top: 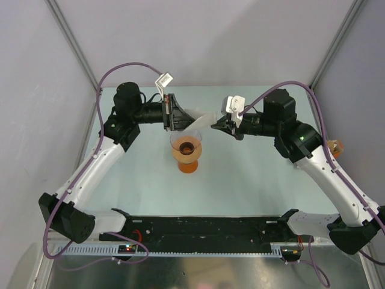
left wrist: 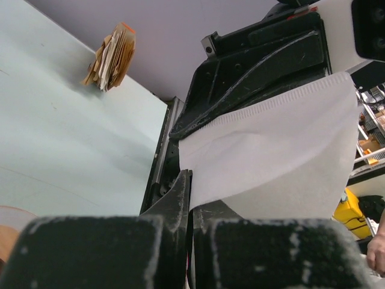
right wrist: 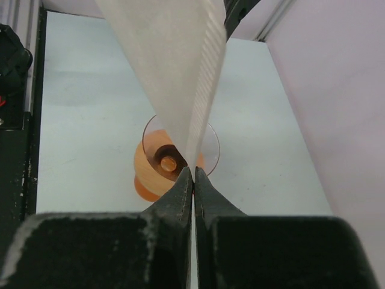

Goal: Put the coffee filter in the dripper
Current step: Place the coffee filter in the coffee dripper.

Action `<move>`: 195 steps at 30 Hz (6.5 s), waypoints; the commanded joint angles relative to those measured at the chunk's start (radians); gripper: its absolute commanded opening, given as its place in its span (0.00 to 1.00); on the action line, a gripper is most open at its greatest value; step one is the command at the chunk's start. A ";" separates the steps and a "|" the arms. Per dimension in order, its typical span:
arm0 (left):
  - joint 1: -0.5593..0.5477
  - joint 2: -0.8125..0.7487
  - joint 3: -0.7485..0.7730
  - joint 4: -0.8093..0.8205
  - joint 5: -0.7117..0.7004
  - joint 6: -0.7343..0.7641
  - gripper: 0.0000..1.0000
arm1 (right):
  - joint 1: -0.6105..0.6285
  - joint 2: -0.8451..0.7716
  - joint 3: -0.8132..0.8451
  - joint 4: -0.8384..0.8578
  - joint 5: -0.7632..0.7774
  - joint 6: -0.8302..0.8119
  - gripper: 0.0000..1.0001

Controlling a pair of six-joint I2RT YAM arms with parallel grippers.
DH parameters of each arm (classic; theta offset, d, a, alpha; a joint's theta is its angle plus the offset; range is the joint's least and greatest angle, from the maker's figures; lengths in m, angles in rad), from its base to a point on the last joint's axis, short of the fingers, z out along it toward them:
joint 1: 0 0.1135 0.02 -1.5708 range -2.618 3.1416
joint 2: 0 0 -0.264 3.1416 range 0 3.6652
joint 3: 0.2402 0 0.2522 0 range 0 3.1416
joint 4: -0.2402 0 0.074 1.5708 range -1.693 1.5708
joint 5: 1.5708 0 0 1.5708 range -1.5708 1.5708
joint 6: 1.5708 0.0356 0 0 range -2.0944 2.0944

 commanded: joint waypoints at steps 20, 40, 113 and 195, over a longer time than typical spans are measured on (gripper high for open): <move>-0.019 -0.031 -0.014 -0.005 -0.054 0.048 0.32 | 0.015 -0.048 -0.034 0.068 0.015 -0.138 0.00; -0.209 -0.109 0.085 -0.139 -1.008 0.829 0.00 | -0.171 -0.071 0.092 -0.010 0.194 0.515 0.90; -0.434 -0.034 0.115 0.005 -1.324 1.039 0.00 | 0.176 0.132 0.193 0.180 0.856 0.478 0.77; -0.441 -0.041 0.154 -0.101 -1.322 0.824 0.25 | 0.181 0.168 0.260 0.143 0.851 0.407 0.00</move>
